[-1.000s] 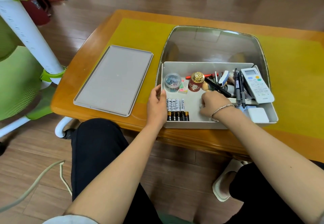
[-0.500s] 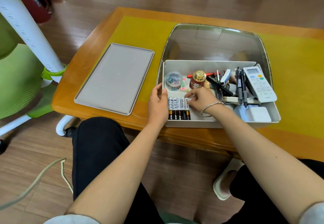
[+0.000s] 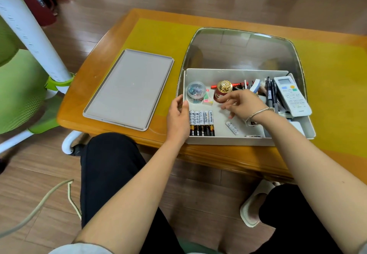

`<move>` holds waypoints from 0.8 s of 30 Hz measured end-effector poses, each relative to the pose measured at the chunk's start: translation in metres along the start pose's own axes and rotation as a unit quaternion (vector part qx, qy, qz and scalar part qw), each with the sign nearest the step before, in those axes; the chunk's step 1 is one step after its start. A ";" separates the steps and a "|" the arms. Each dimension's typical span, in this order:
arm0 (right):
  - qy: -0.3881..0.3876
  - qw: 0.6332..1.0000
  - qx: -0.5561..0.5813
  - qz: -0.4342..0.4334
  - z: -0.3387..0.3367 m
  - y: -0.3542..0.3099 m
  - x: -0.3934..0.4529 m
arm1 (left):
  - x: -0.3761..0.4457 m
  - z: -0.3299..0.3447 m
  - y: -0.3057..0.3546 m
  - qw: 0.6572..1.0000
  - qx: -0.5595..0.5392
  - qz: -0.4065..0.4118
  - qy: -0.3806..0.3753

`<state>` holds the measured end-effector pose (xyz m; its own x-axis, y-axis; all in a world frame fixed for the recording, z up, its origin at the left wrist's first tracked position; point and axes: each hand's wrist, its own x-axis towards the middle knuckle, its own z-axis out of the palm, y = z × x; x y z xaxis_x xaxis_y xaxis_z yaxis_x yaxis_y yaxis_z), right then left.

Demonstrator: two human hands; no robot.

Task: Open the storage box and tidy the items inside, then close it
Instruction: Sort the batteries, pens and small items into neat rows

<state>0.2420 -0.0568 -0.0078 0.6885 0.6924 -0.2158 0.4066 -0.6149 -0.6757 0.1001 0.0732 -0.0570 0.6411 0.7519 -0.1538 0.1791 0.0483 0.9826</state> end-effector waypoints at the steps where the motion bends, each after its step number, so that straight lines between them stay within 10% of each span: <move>1: 0.002 0.999 -0.036 0.000 -0.004 0.002 0.001 | 0.000 0.000 0.000 1.000 -0.001 0.000 -0.001; 10: -0.134 0.955 -0.259 0.060 0.020 0.006 -0.003 | 0.000 0.000 0.001 1.000 -0.003 -0.003 -0.001; 24: -0.055 0.988 -0.116 0.089 0.025 0.007 0.002 | 0.000 0.000 0.000 1.000 0.000 -0.014 -0.004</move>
<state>0.2312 -0.0507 -0.0304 0.6970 0.5949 -0.4004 0.4209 -0.7914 -0.4433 0.0999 0.0729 -0.0571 0.6413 0.7455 -0.1817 0.1968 0.0691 0.9780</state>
